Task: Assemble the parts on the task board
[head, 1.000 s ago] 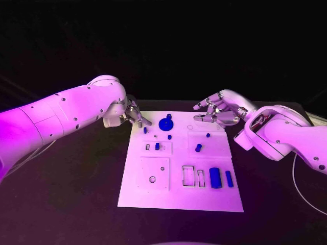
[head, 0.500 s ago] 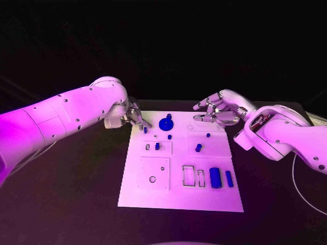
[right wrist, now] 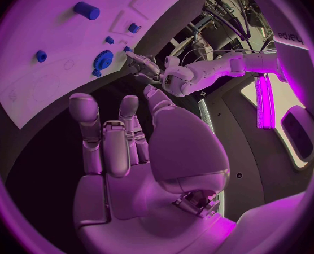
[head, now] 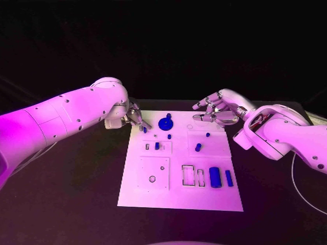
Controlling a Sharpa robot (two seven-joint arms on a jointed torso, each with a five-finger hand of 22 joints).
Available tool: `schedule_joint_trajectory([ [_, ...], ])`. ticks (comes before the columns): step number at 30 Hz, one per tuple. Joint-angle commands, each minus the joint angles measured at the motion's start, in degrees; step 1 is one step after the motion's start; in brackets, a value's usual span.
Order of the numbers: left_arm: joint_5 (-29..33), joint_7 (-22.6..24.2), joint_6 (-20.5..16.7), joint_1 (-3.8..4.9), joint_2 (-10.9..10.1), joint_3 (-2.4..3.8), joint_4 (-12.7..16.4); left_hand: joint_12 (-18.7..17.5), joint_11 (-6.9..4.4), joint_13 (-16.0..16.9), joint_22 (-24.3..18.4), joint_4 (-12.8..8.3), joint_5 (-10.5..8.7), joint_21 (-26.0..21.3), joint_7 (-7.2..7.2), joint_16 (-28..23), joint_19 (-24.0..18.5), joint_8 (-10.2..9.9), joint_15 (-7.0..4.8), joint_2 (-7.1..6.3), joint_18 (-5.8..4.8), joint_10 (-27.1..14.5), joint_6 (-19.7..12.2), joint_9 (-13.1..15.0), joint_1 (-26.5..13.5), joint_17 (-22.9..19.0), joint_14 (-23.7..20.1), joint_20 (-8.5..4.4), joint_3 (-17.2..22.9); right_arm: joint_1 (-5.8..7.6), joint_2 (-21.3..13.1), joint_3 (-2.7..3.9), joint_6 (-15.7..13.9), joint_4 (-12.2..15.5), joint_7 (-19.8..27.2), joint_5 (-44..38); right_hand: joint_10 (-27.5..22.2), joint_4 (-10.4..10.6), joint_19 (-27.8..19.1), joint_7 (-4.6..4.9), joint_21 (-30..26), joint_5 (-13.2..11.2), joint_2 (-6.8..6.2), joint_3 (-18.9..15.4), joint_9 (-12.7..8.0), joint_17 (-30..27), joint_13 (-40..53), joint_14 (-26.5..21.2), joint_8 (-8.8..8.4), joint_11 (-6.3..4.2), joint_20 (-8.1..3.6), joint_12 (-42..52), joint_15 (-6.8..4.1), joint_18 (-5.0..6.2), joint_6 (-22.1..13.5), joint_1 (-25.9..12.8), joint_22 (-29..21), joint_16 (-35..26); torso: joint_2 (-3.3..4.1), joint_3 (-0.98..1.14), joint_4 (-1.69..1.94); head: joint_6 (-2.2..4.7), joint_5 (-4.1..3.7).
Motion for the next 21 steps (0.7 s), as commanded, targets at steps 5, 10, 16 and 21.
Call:
schedule_joint_trajectory([
  [5,0.2,0.5,0.0,-0.05,0.4,-0.01,-0.3,0.2,-0.09,0.0,3.5,-0.5,0.26,0.3,-0.05,0.1,0.4,0.5,-0.4,0.85,0.04,0.5,0.5,-0.2,2.1,15.1,6.1,-0.16,1.5,-0.03,0.1,0.01,0.3,0.0,0.5,0.0,-0.2,0.3,-0.1,0.1,-0.2,0.2,0.21,0.0,0.0,0.2,0.0,2.4,0.1,-0.02,0.02,0.0,0.02,0.36,-0.3,0.5,-0.1,-0.3,0.0,0.01,0.0,-0.01,0.0],
  [10,0.2,0.6,0.0,-0.06,0.6,-0.01,-0.5,0.2,-0.31,-0.1,3.7,-1.9,0.35,0.3,-0.28,0.1,0.4,0.5,-0.59,1.77,0.02,0.5,0.2,-0.4,5.1,15.1,6.1,-0.33,3.7,-0.03,0.1,0.01,0.4,0.0,0.6,0.1,-0.2,0.3,-0.1,0.1,-0.2,0.2,0.21,0.0,0.0,0.2,0.0,2.4,0.1,-0.02,0.02,0.0,0.02,0.36,-0.3,0.5,-0.1,-0.3,0.01,0.02,0.02,-0.13,-0.01],
  [16,0.2,0.7,0.4,-0.1,0.7,-0.03,-0.7,-0.1,-0.6,-0.3,3.8,-5.0,0.52,0.3,-0.56,0.1,0.4,0.3,-0.84,2.41,0.02,0.3,-0.4,-0.7,9.5,15.1,6.1,-0.57,8.2,-0.03,0.1,0.01,0.6,0.0,0.5,0.1,-0.2,0.3,-0.1,0.1,-0.2,0.3,0.24,0.0,0.0,0.1,0.0,2.4,0.13,-0.02,0.02,0.1,0.01,0.36,-0.3,0.5,-0.1,-0.3,0.01,-0.01,0.02,-0.17,0.0],
  [21,0.2,0.7,1.0,-0.13,0.5,-0.04,-0.6,-1.0,-0.29,-1.0,3.9,-8.4,2.65,0.2,-0.05,0.1,0.4,0.2,-0.65,0.55,-0.02,-0.1,-1.2,-1.0,12.2,15.1,6.1,-0.57,16.6,-0.03,0.1,0.01,0.8,0.0,0.6,0.3,0.0,0.3,-0.1,0.08,-0.2,0.4,0.35,0.1,0.0,0.1,0.1,2.4,0.18,-0.03,0.02,0.3,0.0,0.35,-0.3,0.5,-0.1,-0.3,0.02,0.02,0.0,-0.23,-0.01],
])
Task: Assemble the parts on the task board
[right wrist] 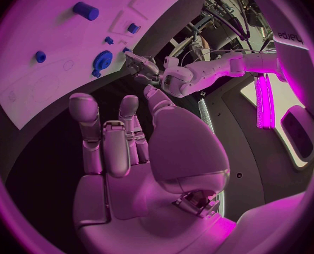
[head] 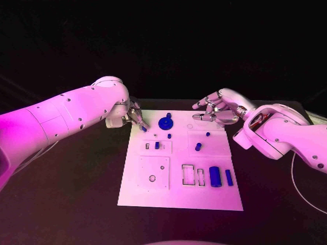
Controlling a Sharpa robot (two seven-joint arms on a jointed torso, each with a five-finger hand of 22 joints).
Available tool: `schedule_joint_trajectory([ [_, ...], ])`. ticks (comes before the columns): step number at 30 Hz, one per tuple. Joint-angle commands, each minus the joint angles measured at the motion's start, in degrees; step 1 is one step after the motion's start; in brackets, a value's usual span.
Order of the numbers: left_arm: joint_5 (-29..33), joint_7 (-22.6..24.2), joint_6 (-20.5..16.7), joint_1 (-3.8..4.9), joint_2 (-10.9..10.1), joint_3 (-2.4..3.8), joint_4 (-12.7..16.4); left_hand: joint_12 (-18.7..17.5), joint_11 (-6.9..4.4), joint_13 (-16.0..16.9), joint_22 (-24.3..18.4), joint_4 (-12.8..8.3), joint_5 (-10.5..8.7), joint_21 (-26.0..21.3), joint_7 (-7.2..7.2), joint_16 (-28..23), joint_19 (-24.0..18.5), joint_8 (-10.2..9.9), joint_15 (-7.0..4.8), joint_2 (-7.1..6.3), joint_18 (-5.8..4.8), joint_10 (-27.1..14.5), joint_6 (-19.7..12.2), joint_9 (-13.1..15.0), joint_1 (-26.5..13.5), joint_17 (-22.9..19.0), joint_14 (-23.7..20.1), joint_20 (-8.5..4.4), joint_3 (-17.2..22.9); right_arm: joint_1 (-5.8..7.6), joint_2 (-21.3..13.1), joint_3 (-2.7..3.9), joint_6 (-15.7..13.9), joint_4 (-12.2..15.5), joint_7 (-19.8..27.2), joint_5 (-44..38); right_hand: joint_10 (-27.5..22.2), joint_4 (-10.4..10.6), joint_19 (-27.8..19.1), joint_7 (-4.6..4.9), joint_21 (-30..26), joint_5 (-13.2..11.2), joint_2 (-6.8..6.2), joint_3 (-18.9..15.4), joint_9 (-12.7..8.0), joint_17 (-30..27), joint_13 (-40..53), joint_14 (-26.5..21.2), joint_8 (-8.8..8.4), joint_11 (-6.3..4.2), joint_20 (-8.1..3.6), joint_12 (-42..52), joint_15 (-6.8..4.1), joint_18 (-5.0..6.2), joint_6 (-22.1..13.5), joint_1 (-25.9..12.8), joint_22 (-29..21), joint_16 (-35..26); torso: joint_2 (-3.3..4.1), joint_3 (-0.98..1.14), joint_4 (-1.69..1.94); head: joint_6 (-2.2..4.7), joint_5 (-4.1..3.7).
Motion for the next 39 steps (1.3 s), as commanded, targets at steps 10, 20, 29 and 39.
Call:
schedule_joint_trajectory([
  [10,3.4,0.7,-2.4,-0.31,-2.6,-0.11,3.4,-0.2,0.2,-0.6,4.2,-6.5,2.33,0.0,0.36,0.1,0.3,3.4,0.26,-7.24,0.0,1.0,-0.4,1.6,-6.5,15.1,5.9,0.02,24.2,-0.03,0.1,0.0,0.7,-0.1,1.0,0.5,0.1,0.5,0.1,0.04,-0.4,2.1,0.6,0.4,0.0,0.2,-0.1,2.5,0.36,-0.1,-0.04,0.5,-0.06,0.34,-0.2,0.6,-0.1,-0.4,-0.06,0.04,0.12,-0.05,0.13],
  [20,10.0,0.4,-9.4,-0.45,-6.7,-0.22,10.7,0.3,-0.08,-0.3,4.6,-8.0,5.39,0.2,0.05,0.1,0.5,5.1,0.04,-8.53,-0.06,1.7,-0.4,2.6,-9.3,15.1,5.9,-0.18,27.4,-0.03,0.0,-0.05,0.7,0.0,1.2,0.9,0.0,0.5,0.2,0.02,-0.5,3.4,0.56,0.6,0.0,0.1,-0.3,2.6,0.45,-0.14,-0.08,0.4,-0.1,0.34,-0.1,0.7,-0.2,-0.5,-0.12,0.07,0.3,-0.04,0.19],
  [29,5.6,2.5,-12.4,-2.3,-11.3,-0.29,18.3,0.5,-0.19,-0.1,4.9,-8.5,5.94,0.4,-0.07,0.1,0.7,5.5,-0.04,-8.97,-0.14,1.9,-0.3,2.8,-9.8,15.1,5.9,-0.25,27.9,-0.04,-0.3,-0.15,0.8,-0.1,1.1,0.9,0.0,0.5,0.2,0.02,-0.5,3.6,0.55,0.6,0.0,0.1,-0.3,2.6,0.46,-0.14,-0.08,0.4,-0.1,0.34,-0.1,0.7,-0.2,-0.5,-0.16,0.0,0.46,-0.47,0.03],
  [39,1.2,4.0,-12.1,-4.68,-12.8,-0.45,20.9,0.6,-0.25,-0.1,5.1,-8.8,6.02,0.5,-0.13,0.1,0.7,5.6,-0.08,-9.22,-0.17,2.0,-0.2,2.8,-9.9,15.1,5.9,-0.28,28.2,-0.13,-0.4,-0.24,0.9,-0.2,1.1,0.9,-0.1,0.5,0.2,0.02,-0.6,4.1,0.47,0.7,0.0,0.1,-0.5,2.6,0.48,-0.16,-0.1,0.3,-0.12,0.34,-0.2,0.9,-0.3,-0.5,-0.24,-0.16,0.67,-0.59,0.15],
])
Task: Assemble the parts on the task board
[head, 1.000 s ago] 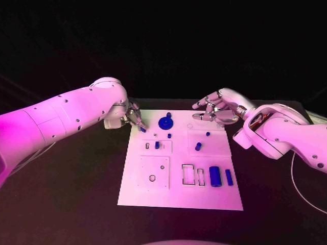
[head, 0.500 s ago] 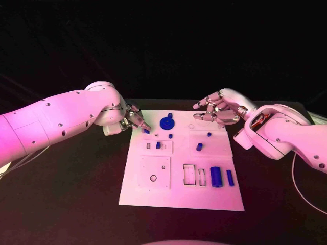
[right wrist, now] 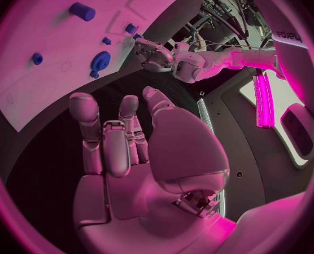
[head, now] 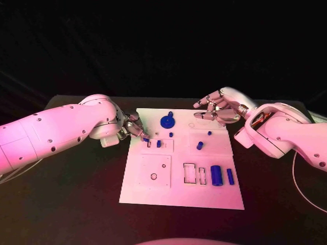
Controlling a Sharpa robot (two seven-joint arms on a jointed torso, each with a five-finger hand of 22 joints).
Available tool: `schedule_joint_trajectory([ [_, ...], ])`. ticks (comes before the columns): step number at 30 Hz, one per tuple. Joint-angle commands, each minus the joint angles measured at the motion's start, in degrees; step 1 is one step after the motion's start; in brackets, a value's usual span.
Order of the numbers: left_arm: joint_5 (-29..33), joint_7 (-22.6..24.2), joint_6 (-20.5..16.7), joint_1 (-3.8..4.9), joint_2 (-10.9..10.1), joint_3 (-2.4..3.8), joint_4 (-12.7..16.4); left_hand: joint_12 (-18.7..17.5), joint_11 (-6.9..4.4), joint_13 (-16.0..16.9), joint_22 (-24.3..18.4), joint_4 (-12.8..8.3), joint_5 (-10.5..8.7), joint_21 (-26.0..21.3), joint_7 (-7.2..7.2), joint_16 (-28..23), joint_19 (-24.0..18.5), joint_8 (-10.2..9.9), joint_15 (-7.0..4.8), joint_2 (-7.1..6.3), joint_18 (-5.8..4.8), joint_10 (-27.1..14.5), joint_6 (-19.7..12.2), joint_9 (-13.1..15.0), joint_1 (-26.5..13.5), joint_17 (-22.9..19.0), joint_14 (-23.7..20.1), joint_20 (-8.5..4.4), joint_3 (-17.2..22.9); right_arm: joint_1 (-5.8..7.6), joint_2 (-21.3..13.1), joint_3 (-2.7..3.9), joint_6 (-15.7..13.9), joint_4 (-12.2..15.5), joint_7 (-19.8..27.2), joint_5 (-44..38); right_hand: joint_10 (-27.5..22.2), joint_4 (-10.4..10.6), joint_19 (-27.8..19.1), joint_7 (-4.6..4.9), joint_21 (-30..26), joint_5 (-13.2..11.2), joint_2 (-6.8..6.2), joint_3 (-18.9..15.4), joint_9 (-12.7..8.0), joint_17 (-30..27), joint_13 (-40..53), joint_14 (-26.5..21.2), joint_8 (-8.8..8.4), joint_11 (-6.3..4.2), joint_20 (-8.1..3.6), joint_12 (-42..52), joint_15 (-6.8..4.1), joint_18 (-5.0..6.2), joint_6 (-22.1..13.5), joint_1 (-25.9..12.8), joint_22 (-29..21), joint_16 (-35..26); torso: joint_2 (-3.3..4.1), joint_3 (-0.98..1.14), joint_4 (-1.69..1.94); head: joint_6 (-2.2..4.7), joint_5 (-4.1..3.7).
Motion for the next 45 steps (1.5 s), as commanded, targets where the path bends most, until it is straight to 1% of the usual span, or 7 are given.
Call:
schedule_joint_trajectory([
  [1,-3.8,2.1,-0.6,-0.52,0.0,0.0,0.7,0.2,-0.09,0.1,5.0,-7.7,0.25,0.3,-0.42,0.1,0.8,0.3,-0.33,0.18,-0.17,0.4,-0.2,0.1,-0.4,15.1,6.0,-0.28,7.9,-0.11,-0.1,-0.02,0.7,0.0,0.5,0.0,-0.1,0.1,0.2,0.02,-0.4,0.5,0.16,0.3,0.0,0.1,-0.1,2.6,0.25,-0.17,-0.11,0.1,-0.12,0.35,-0.2,0.6,-0.1,-0.3,-0.01,-0.09,0.09,-0.04,0.1],
  [3,-4.4,2.3,-0.5,-0.73,0.0,-0.01,0.8,0.2,-0.1,0.1,5.1,-7.8,0.26,0.3,-0.43,0.1,0.8,0.3,-0.33,0.12,-0.17,0.4,-0.1,0.1,-0.4,15.1,6.0,-0.29,8.0,-0.14,-0.1,-0.03,0.7,0.0,0.5,0.0,-0.1,0.0,0.2,0.02,-0.4,0.5,0.15,0.4,0.0,0.1,-0.1,2.6,0.25,-0.17,-0.11,0.1,-0.13,0.35,-0.2,0.6,-0.1,-0.3,0.02,-0.11,0.12,-0.06,0.16],
  [9,-5.2,2.3,0.9,-1.03,-0.1,-0.02,1.0,0.3,-0.13,0.1,5.1,-7.9,0.29,0.4,-0.45,0.1,0.8,0.3,-0.34,0.0,-0.19,0.5,-0.1,0.1,-0.4,15.1,6.0,-0.3,8.1,-0.21,-0.1,-0.05,0.7,0.0,0.5,0.0,-0.1,0.0,0.2,0.01,-0.4,0.5,0.14,0.4,0.0,0.1,-0.1,2.6,0.25,-0.17,-0.11,0.2,-0.13,0.35,-0.2,0.7,-0.1,-0.3,0.02,0.06,-0.01,-0.28,0.47],
  [20,-5.7,2.1,3.5,-1.13,-0.2,-0.02,1.3,0.4,-0.16,0.3,5.2,-8.2,0.4,0.4,-0.48,0.1,0.8,0.4,-0.36,-0.26,-0.21,0.6,0.0,0.0,-0.4,15.1,6.0,-0.32,8.3,-0.28,-0.1,-0.05,0.8,-0.1,0.6,0.0,-0.1,0.0,0.2,0.01,-0.4,0.5,0.14,0.4,0.0,0.1,-0.1,2.6,0.25,-0.17,-0.11,0.2,-0.13,0.35,-0.2,0.7,-0.1,-0.3,0.06,0.09,-0.12,-0.54,0.56],
  [28,-6.7,1.8,5.9,-1.15,-0.4,-0.02,1.3,0.5,-0.2,0.4,5.2,-8.8,1.21,0.4,-0.53,0.1,0.8,0.4,-0.38,-0.74,-0.21,0.9,0.4,-0.1,-0.7,15.1,6.0,-0.35,8.7,-0.3,-0.2,-0.06,0.9,-0.1,0.6,0.0,-0.1,0.0,0.2,0.01,-0.4,0.5,0.14,0.4,0.0,0.1,-0.1,2.6,0.25,-0.17,-0.11,0.2,-0.13,0.35,-0.2,0.7,-0.1,-0.3,0.04,0.08,-0.04,-0.67,0.49],
  [38,-7.0,1.8,6.6,-1.17,-0.3,-0.02,1.4,0.3,-0.22,0.2,5.2,-8.9,1.75,0.3,-0.54,0.1,0.8,0.4,-0.39,-0.9,-0.19,0.9,0.6,-0.2,-0.9,15.1,6.0,-0.35,8.9,-0.32,-0.2,-0.06,1.0,0.0,0.6,0.0,-0.1,-0.1,0.2,0.01,-0.5,0.6,0.07,0.5,0.0,0.1,-0.2,2.6,0.26,-0.18,-0.12,0.1,-0.14,0.36,-0.2,0.8,-0.2,-0.4,0.03,0.09,-0.11,-0.78,0.54],
  [45,-6.8,1.8,6.5,-1.17,-0.2,-0.02,1.4,0.4,-0.24,0.3,5.2,-9.1,2.03,0.4,-0.55,0.1,0.8,0.4,-0.39,-1.0,-0.2,1.0,0.7,-0.2,-0.9,15.1,6.0,-0.36,9.0,-0.33,-0.3,-0.06,1.0,0.0,0.6,0.0,-0.1,-0.1,0.2,0.01,-0.5,0.6,0.07,0.5,0.0,0.1,-0.2,2.6,0.26,-0.18,-0.12,0.1,-0.14,0.36,-0.2,0.8,-0.2,-0.4,0.06,0.09,-0.02,-0.82,0.47],
])
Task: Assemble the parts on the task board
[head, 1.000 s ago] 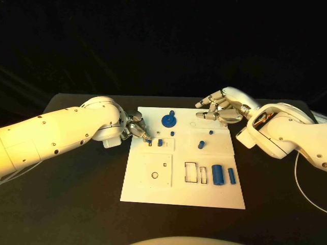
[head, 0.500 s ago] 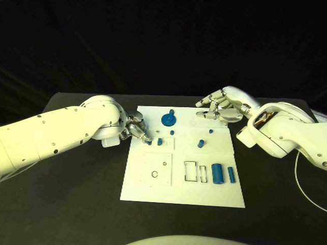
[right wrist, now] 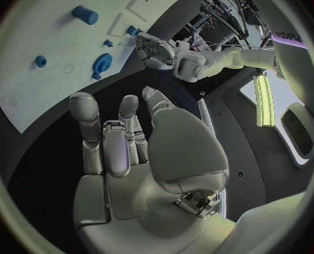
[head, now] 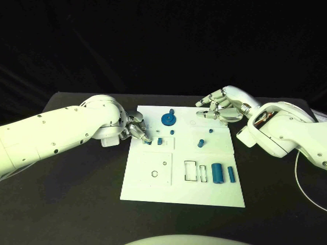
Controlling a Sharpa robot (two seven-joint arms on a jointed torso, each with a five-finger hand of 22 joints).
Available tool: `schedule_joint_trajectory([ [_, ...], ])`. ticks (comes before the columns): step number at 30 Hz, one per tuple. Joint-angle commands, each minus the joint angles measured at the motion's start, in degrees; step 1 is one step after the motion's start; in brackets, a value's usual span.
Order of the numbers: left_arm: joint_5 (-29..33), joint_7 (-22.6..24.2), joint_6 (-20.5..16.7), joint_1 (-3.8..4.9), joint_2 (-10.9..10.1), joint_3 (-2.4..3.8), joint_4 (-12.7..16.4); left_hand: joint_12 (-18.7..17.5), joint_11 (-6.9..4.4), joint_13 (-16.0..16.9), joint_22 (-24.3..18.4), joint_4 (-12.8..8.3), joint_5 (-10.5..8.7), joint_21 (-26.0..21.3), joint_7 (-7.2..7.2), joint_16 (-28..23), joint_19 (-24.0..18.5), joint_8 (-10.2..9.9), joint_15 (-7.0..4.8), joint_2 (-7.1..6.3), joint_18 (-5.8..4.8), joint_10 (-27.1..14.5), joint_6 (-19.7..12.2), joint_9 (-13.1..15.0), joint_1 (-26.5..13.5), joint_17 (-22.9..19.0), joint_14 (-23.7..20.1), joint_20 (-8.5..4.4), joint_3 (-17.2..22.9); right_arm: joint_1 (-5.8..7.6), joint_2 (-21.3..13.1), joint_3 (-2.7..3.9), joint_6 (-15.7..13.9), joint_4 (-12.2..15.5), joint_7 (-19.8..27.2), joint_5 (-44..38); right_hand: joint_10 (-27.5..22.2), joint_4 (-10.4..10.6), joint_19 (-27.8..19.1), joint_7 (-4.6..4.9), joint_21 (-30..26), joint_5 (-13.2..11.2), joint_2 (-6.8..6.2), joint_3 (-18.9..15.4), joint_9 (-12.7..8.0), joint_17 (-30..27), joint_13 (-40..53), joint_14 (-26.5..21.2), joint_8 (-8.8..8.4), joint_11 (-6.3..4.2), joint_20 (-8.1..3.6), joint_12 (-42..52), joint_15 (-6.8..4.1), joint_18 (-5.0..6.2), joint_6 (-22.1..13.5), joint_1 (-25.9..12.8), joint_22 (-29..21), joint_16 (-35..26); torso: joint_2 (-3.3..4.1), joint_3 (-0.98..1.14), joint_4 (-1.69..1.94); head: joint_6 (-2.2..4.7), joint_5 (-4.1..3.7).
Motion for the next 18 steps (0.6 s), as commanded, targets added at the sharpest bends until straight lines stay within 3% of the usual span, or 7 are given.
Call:
schedule_joint_trajectory([
  [1,-0.7,-0.4,2.2,-0.26,0.1,-0.22,0.0,0.2,-0.09,0.1,5.2,-8.2,0.31,0.1,-0.33,0.1,0.8,0.3,-0.39,-0.4,-0.2,0.4,0.2,-0.1,-0.2,15.1,6.0,-0.35,8.2,-0.05,0.0,0.01,0.7,0.1,0.5,0.0,-0.1,0.1,0.2,0.01,-0.3,0.3,-0.15,0.3,0.0,0.1,0.0,2.6,0.26,-0.18,-0.12,0.1,-0.14,0.36,-0.2,0.6,-0.1,-0.4,0.0,0.0,0.06,-0.04,-0.03],
  [6,-0.7,-0.6,1.9,-0.26,0.4,-0.22,-0.1,0.4,-0.08,0.3,5.3,-8.1,0.68,0.1,-0.34,0.1,0.8,0.3,-0.38,-0.38,-0.21,0.7,0.4,-0.1,-0.6,15.1,6.0,-0.35,8.3,-0.05,0.0,0.01,0.7,0.1,0.5,0.0,-0.1,0.1,0.2,0.01,-0.3,0.3,-0.15,0.3,0.0,0.1,0.0,2.6,0.26,-0.18,-0.12,0.1,-0.14,0.36,-0.2,0.6,-0.1,-0.4,-0.02,0.02,0.01,-0.07,0.02],
  [10,-0.4,-0.8,2.1,-0.25,0.7,-0.22,-0.4,0.8,-0.24,0.7,5.5,-7.1,2.83,0.3,-0.67,0.1,0.9,0.5,-0.44,-0.14,-0.25,1.3,1.3,-0.2,-2.9,15.1,6.0,-0.37,7.8,-0.05,0.0,0.01,0.7,0.1,0.5,0.0,-0.1,0.1,0.2,0.01,-0.3,0.3,-0.15,0.3,0.0,0.1,0.0,2.6,0.26,-0.18,-0.12,0.1,-0.14,0.36,-0.2,0.6,-0.1,-0.4,0.0,0.04,-0.03,-0.12,0.1],
  [18,-0.3,-1.6,2.8,-0.25,1.4,-0.23,-1.1,1.4,-0.66,1.4,5.6,-4.0,2.78,0.2,-1.29,0.1,1.0,0.4,-0.75,0.49,-0.25,1.9,2.6,-0.7,-7.5,15.1,6.0,-0.61,4.5,-0.05,-0.1,0.01,0.8,0.2,0.4,0.0,-0.1,0.1,0.2,0.02,-0.3,0.4,-0.18,0.4,0.0,0.1,-0.1,2.6,0.27,-0.18,-0.13,0.1,-0.14,0.35,-0.2,0.7,0.0,-0.4,-0.01,0.05,0.0,-0.13,-0.01],
])
